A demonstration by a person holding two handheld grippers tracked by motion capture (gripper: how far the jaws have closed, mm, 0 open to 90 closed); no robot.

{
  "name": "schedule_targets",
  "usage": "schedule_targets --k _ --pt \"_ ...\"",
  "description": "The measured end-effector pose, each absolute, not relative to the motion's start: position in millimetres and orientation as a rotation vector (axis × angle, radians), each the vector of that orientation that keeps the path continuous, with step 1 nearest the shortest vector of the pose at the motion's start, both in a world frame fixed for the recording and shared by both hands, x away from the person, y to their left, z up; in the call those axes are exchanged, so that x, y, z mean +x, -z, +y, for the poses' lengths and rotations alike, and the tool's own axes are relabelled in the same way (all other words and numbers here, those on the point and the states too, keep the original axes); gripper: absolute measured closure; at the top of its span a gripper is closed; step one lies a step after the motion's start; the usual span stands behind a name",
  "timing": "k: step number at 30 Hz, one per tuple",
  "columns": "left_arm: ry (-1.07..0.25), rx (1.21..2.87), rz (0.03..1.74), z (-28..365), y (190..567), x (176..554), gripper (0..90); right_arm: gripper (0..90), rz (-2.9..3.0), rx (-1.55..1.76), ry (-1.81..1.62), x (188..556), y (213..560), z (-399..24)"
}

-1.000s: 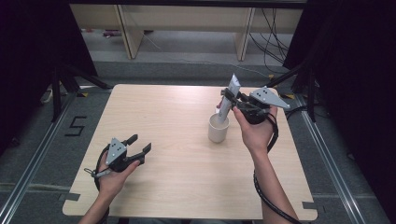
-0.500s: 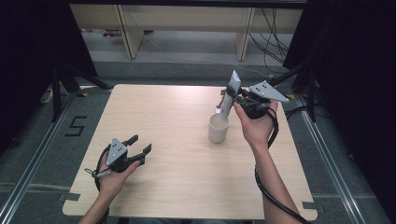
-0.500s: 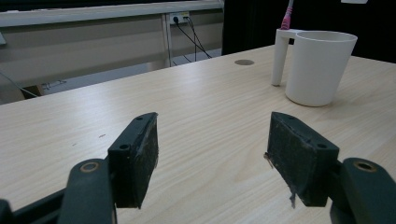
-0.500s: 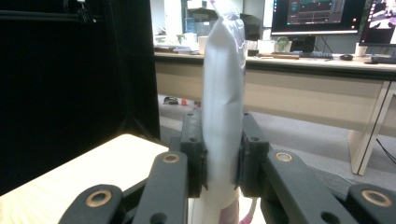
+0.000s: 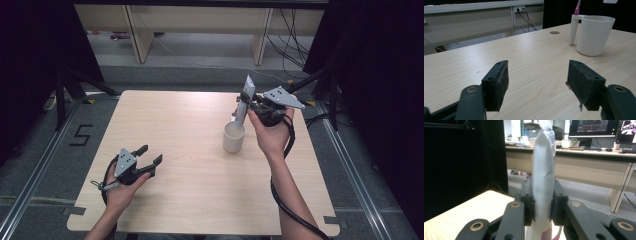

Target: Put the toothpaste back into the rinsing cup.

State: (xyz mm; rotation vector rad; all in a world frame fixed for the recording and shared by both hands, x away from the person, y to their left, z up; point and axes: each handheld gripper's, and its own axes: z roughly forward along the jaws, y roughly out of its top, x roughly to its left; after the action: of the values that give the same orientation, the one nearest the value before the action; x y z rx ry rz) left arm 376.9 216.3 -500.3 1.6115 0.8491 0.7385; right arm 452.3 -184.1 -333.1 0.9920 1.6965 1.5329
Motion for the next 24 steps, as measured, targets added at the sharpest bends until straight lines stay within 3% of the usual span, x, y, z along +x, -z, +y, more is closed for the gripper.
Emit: schedule_targets --k 24 --pt "-0.737 1.617 0.841 214.9 500.4 376.3 33.3 76.6 1.707 0.996 -1.523 458.5 343.5 -180.6"
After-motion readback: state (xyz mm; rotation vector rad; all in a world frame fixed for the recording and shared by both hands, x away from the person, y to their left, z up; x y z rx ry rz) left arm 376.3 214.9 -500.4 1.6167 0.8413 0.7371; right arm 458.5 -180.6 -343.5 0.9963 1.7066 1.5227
